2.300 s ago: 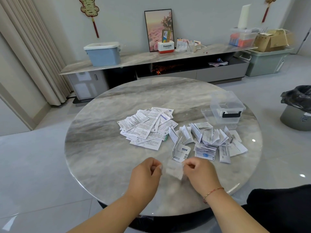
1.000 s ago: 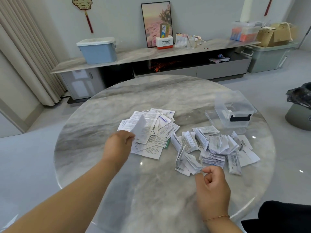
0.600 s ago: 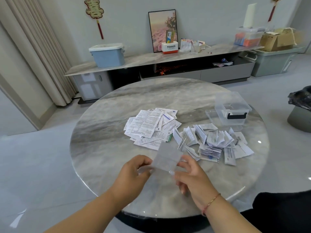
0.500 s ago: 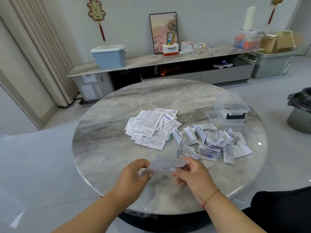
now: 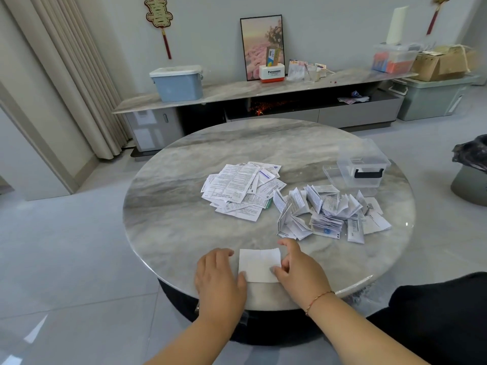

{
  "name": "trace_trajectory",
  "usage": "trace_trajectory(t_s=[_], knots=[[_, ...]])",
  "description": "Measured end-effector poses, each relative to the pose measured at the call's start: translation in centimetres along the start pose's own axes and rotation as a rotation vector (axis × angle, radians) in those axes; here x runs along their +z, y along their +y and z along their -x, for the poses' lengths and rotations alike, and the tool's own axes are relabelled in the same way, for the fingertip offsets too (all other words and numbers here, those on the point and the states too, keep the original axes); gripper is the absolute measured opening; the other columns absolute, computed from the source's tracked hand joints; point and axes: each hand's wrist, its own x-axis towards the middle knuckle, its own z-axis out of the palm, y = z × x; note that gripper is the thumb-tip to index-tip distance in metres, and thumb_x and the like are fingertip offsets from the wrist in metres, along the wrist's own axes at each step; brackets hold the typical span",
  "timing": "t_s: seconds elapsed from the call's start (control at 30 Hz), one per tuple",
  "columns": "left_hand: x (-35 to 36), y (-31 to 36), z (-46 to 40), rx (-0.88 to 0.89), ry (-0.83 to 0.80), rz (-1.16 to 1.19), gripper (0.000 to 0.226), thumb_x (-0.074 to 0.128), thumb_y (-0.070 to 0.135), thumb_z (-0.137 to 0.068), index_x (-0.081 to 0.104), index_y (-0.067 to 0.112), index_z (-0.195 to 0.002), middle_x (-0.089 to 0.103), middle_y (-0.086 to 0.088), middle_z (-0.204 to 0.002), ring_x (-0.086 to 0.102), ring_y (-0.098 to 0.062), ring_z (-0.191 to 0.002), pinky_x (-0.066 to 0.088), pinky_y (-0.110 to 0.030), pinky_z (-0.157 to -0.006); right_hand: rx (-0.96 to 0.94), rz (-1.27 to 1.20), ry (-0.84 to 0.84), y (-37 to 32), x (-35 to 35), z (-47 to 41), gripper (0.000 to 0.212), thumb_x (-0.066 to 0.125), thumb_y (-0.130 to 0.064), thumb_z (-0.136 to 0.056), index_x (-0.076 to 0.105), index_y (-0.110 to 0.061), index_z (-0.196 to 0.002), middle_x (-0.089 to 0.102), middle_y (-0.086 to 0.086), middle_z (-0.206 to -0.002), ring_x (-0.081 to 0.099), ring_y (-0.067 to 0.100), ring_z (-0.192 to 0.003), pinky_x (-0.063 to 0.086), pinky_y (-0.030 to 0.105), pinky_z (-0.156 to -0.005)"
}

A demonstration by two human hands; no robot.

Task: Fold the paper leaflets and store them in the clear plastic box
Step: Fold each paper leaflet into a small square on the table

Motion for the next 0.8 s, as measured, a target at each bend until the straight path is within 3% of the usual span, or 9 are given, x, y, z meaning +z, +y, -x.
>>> trace_trajectory(t_s=[0.13, 0.23, 0.3, 0.37, 0.43, 0.5, 0.6, 0.63, 0.8], knots=[[0.7, 0.2, 1.6, 0.415, -0.038, -0.054, 0.039, 0.052, 0.028, -0.065, 0.059, 0.023, -0.102, 0.060, 0.008, -0.103, 0.047, -0.014, -0.098, 0.038, -0.024, -0.083, 0.127, -0.068, -0.006, -0.3, 0.0, 0.0, 0.053, 0.064, -0.025, -0.081, 0.038, -0.026, -0.127, 0.060, -0.005, -0.080, 0.059, 0.017, -0.081, 0.045, 0.027, -0.073], [0.7, 0.8, 1.9, 0.435, -0.086, -0.054, 0.032, 0.046, 0.027, -0.064, 0.060, 0.027, -0.092, 0.060, 0.013, -0.089, 0.050, -0.011, -0.085, 0.041, -0.023, -0.068, 0.296, -0.384, -0.047, -0.7, 0.4, 0.3, 0.044, 0.070, -0.019, -0.076, 0.047, -0.019, -0.113, 0.063, 0.005, -0.081, 0.062, 0.009, -0.064, 0.050, 0.023, -0.062], [0.5, 1.0, 1.8, 0.442, -0.108, -0.063, 0.025, 0.042, 0.021, -0.063, 0.059, 0.026, -0.080, 0.056, 0.012, -0.077, 0.052, -0.013, -0.070, 0.041, -0.023, -0.058, 0.307, -0.492, -0.085, -0.8, 0.1, 1.0, 0.043, 0.074, -0.021, -0.073, 0.049, -0.018, -0.108, 0.060, 0.004, -0.075, 0.055, 0.004, -0.050, 0.042, 0.017, -0.051], [0.4, 0.8, 1.7, 0.444, -0.135, -0.026, 0.019, 0.041, 0.015, -0.064, 0.057, 0.022, -0.072, 0.054, 0.009, -0.071, 0.052, -0.013, -0.060, 0.035, -0.020, -0.053, 0.168, -0.403, -0.125, -0.2, -1.1, 1.4, 0.056, 0.080, -0.033, -0.062, 0.051, -0.025, -0.109, 0.053, -0.003, -0.084, 0.052, 0.006, -0.067, 0.038, 0.017, -0.060], [0.3, 0.4, 2.1, 0.390, -0.163, 0.062, 0.016, 0.045, 0.016, -0.071, 0.060, 0.020, -0.077, 0.059, 0.009, -0.083, 0.054, -0.010, -0.060, 0.035, -0.016, -0.052, -0.053, -0.136, -0.235, 0.8, -2.3, 1.6, 0.063, 0.076, -0.040, -0.053, 0.052, -0.035, -0.111, 0.042, -0.011, -0.097, 0.045, 0.005, -0.088, 0.034, 0.011, -0.074], [0.3, -0.3, 2.6, 0.342, -0.178, 0.154, 0.013, 0.052, 0.022, -0.078, 0.063, 0.019, -0.083, 0.058, 0.012, -0.102, 0.057, -0.007, -0.065, 0.038, -0.011, -0.056, -0.188, -0.024, -0.326, 1.7, -2.4, 1.7, 0.048, 0.072, -0.038, -0.057, 0.058, -0.041, -0.103, 0.041, -0.017, -0.106, 0.039, 0.005, -0.104, 0.028, 0.006, -0.087], [0.5, -0.7, 2.9, 0.262, -0.168, 0.230, 0.007, 0.062, 0.019, -0.081, 0.064, 0.014, -0.086, 0.049, 0.014, -0.112, 0.057, -0.005, -0.072, 0.034, 0.001, -0.069, -0.210, 0.047, -0.202, 2.1, -1.0, 1.5, 0.010, 0.071, -0.036, -0.075, 0.066, -0.034, -0.084, 0.046, -0.025, -0.095, 0.040, 0.007, -0.101, 0.030, 0.020, -0.090], [0.5, -0.7, 2.8, 0.243, -0.142, 0.236, 0.006, 0.064, 0.016, -0.082, 0.063, 0.013, -0.087, 0.047, 0.013, -0.111, 0.055, -0.004, -0.075, 0.033, 0.002, -0.073, -0.206, 0.088, -0.132, 2.0, -0.5, 1.3, 0.008, 0.069, -0.038, -0.078, 0.065, -0.031, -0.080, 0.047, -0.024, -0.091, 0.040, 0.007, -0.097, 0.030, 0.024, -0.086], [0.3, -0.6, 2.4, 0.160, -0.069, 0.230, 0.037, 0.061, 0.009, -0.084, 0.056, 0.023, -0.117, 0.041, 0.011, -0.114, 0.048, 0.004, -0.088, 0.032, -0.001, -0.082, -0.110, 0.227, -0.014, 0.5, 0.6, 0.4, 0.031, 0.064, -0.052, -0.076, 0.044, -0.033, -0.062, 0.043, -0.015, -0.078, 0.043, 0.011, -0.094, 0.029, 0.028, -0.080]])
